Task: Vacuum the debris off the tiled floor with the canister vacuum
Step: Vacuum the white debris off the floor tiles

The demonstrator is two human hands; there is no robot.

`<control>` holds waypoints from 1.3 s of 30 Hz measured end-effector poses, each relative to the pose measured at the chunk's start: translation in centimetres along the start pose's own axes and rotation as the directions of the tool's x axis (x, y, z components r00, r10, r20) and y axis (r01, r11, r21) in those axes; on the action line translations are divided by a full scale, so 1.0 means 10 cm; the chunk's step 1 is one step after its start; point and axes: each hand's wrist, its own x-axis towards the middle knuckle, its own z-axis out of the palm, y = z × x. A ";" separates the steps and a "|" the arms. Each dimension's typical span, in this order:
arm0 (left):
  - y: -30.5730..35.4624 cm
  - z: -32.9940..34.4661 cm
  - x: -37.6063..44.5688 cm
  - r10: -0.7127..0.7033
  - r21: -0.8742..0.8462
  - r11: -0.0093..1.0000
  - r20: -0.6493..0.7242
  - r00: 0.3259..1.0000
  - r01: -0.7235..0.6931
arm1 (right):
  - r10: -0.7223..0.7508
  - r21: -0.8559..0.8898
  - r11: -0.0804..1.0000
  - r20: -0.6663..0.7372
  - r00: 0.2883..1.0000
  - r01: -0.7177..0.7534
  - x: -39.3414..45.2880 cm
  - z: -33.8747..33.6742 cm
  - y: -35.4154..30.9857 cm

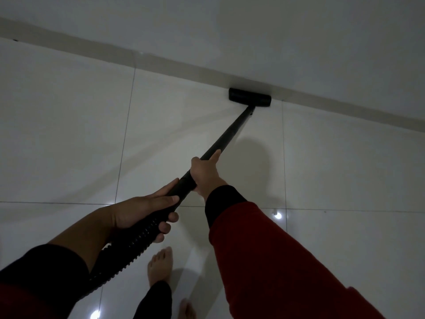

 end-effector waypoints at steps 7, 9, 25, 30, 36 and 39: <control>-0.22 0.20 0.18 0.020 -0.058 0.998 0.018 1.000 -0.019 | -0.038 -0.081 0.996 -0.093 0.995 0.031 -0.06 -0.22 0.09; -0.23 0.28 0.20 0.023 -0.055 0.998 0.018 1.000 -0.022 | -0.039 -0.077 0.997 -0.101 0.994 0.032 -0.06 -0.29 0.09; -0.47 0.78 0.62 0.021 -0.100 0.995 -0.067 0.998 -0.027 | -0.039 -0.039 0.998 -0.012 0.999 0.039 0.02 -0.84 0.27; -0.96 0.97 0.49 0.015 -0.127 0.992 -0.070 0.997 -0.023 | -0.023 -0.067 0.997 0.017 1.000 0.024 -0.22 -0.99 0.70; -1.57 1.22 0.20 -0.009 -0.094 0.996 -0.075 0.997 0.002 | -0.085 -0.035 0.996 0.026 0.996 0.086 -0.63 -1.12 1.37; -1.88 1.33 0.03 -0.028 -0.099 0.995 -0.082 0.996 0.020 | -0.008 -0.051 0.999 0.014 1.000 0.008 -0.81 -1.13 1.69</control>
